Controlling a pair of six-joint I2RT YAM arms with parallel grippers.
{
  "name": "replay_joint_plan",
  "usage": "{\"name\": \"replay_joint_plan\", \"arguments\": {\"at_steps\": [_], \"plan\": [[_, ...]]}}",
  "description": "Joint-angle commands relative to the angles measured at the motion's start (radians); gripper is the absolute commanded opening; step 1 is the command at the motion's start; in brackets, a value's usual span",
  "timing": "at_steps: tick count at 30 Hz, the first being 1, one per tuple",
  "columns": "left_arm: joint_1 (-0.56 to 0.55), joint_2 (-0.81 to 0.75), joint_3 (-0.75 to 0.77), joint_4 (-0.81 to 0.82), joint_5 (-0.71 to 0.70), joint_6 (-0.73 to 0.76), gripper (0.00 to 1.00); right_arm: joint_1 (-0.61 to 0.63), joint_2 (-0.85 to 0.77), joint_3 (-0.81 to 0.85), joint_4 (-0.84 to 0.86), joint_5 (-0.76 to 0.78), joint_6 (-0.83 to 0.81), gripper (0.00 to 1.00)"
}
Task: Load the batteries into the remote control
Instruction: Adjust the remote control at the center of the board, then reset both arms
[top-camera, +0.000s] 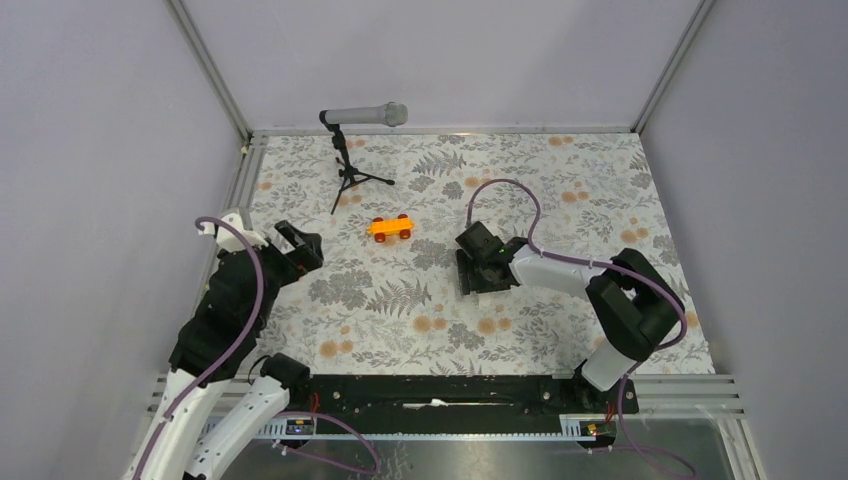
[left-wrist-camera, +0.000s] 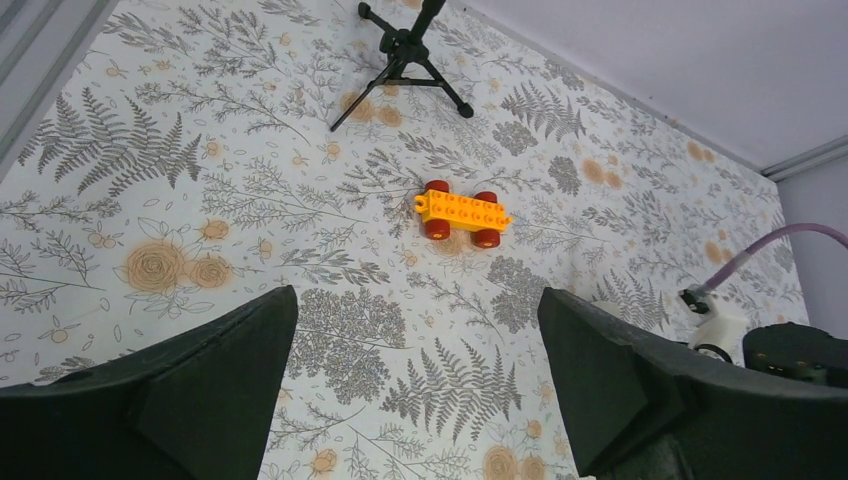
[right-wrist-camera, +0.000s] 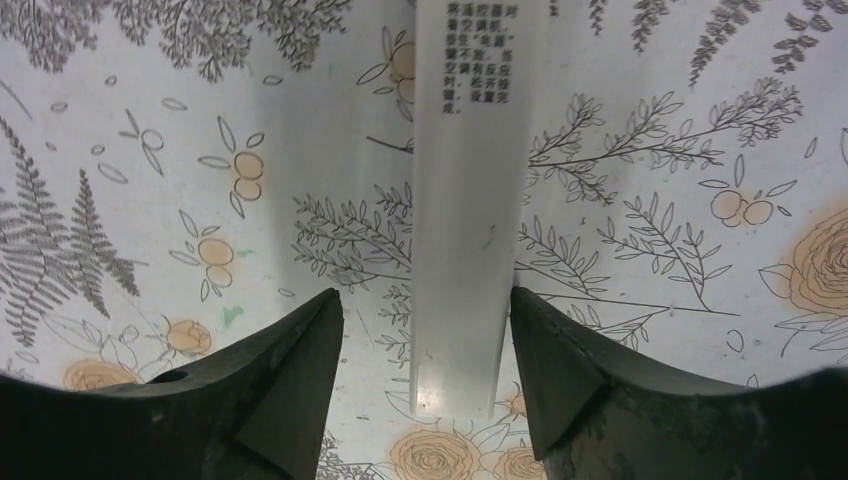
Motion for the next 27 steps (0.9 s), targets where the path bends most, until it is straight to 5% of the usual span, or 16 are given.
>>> {"name": "replay_joint_plan", "arguments": {"at_steps": [1, 7, 17, 27], "plan": [[0.004, -0.015, 0.096, -0.09, 0.029, 0.015, 0.99, 0.012, -0.062, 0.033, -0.046, -0.021, -0.087, 0.73], [0.004, 0.019, 0.236, -0.252, 0.016, 0.021, 0.99, 0.012, -0.362, 0.027, -0.124, 0.077, -0.072, 0.99], [0.004, 0.062, 0.604, -0.493, 0.022, 0.098, 0.99, 0.012, -0.976, 0.343, -0.588, 0.555, 0.011, 1.0], [0.005, 0.048, 0.822, -0.541, -0.027, 0.21, 0.99, 0.012, -1.247, 0.56, -0.529, 0.724, -0.181, 1.0]]}}
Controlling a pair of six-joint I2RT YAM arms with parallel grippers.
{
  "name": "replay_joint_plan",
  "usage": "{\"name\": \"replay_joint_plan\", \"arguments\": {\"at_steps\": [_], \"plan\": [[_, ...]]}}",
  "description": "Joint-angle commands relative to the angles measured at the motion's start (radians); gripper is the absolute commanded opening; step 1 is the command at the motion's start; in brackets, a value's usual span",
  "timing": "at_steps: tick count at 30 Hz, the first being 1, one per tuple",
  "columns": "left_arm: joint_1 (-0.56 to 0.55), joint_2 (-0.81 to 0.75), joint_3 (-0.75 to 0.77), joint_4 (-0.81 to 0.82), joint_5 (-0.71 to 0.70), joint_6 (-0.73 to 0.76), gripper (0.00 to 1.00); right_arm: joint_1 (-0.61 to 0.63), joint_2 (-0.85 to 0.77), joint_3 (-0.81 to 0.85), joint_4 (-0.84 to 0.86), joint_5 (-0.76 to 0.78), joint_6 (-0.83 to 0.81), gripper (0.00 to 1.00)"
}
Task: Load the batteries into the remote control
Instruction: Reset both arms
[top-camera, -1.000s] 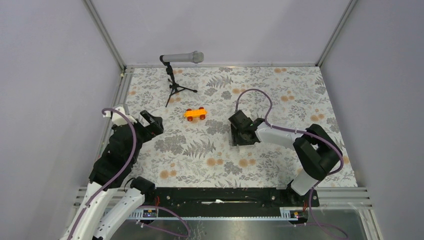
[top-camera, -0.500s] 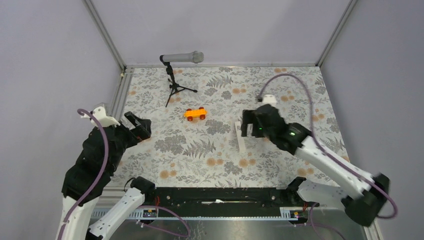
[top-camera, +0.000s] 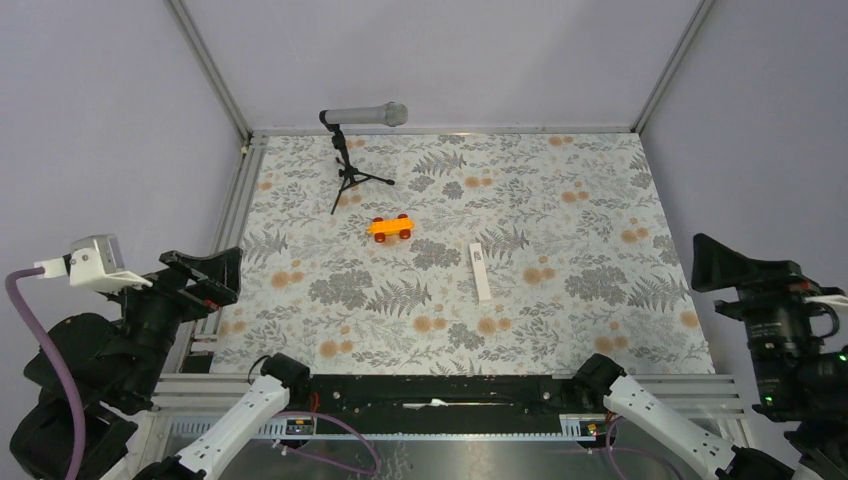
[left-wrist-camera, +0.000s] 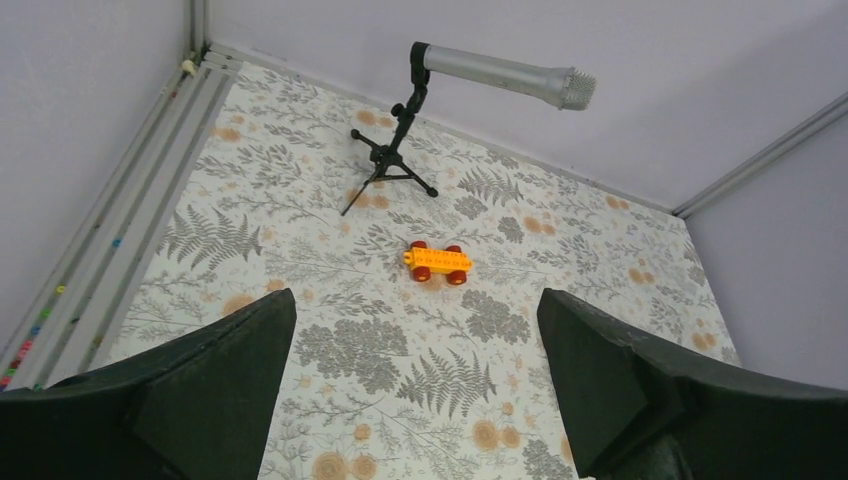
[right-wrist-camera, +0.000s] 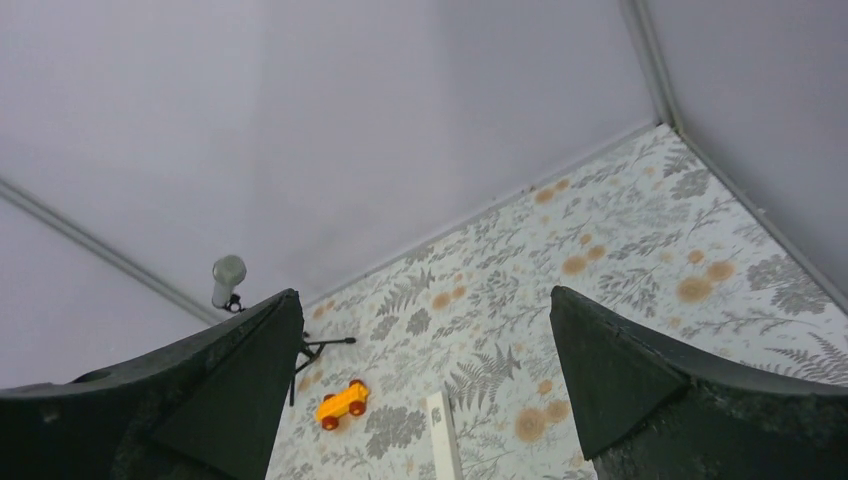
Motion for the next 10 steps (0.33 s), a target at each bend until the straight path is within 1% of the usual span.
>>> {"name": "replay_joint_plan", "arguments": {"at_steps": [1, 5, 10], "plan": [[0.005, -0.013, 0.041, -0.022, -0.06, 0.089, 0.99, 0.004, -0.014, 0.016, 0.006, 0.1, -0.1, 1.0], [0.005, -0.033, 0.029, 0.011, -0.07, 0.122, 0.99, 0.004, -0.024, 0.012, 0.025, 0.106, -0.127, 1.0], [0.005, -0.037, 0.002, 0.04, -0.074, 0.132, 0.99, 0.003, -0.064, -0.071, 0.081, 0.109, -0.139, 1.0]]}}
